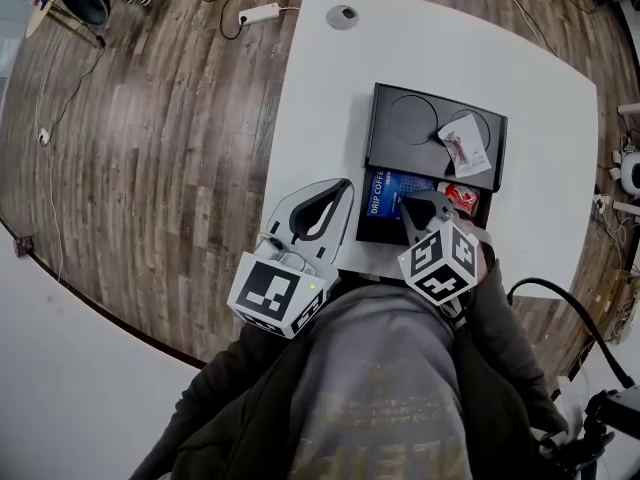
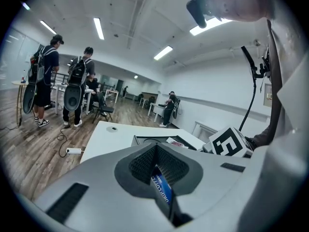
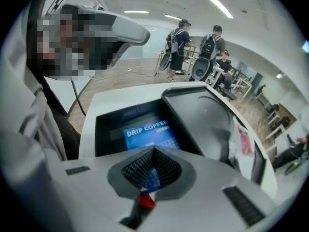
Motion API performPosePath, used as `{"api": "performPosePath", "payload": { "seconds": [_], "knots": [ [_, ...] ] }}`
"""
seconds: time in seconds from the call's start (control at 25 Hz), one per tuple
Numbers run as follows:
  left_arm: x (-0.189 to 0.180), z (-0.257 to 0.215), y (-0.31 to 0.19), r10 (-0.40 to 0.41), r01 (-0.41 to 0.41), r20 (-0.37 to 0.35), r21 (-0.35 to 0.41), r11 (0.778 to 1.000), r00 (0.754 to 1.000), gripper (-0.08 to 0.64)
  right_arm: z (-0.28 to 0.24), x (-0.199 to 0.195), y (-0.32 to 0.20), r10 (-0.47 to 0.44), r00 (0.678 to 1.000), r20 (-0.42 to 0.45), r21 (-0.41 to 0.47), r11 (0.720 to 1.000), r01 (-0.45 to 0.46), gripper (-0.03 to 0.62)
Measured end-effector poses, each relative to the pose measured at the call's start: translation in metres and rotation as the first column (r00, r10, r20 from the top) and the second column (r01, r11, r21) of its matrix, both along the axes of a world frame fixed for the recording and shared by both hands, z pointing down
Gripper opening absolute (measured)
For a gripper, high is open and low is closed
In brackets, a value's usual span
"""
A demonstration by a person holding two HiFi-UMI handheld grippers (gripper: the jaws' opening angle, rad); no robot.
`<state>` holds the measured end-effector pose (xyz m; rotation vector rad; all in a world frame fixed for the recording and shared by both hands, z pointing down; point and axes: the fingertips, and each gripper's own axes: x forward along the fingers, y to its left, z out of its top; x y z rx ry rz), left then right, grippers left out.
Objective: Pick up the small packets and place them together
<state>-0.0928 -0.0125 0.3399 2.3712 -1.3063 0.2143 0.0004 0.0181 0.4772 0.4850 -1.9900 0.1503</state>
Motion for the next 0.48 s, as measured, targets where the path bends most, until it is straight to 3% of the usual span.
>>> {"api": "performPosePath", "payload": {
  "seconds": [0.2,0.48],
  "knots": [
    [0.013,0.002,-0.014,0.034,-0.034,0.004,-0.005,0.999,0.999,0.003,0.011,0.045,-0.017,0.155,0.986,-0.058,-0.026,0.987,-0.156,0.002],
    [0.032,-0.001,-0.019,0.077,-0.077,0.008,-0.007,0.997,0.997,0.003,0.017,0.028,-0.012,0.112,0.994,0.018,-0.095,0.989,-0.11,0.002]
  ]
}}
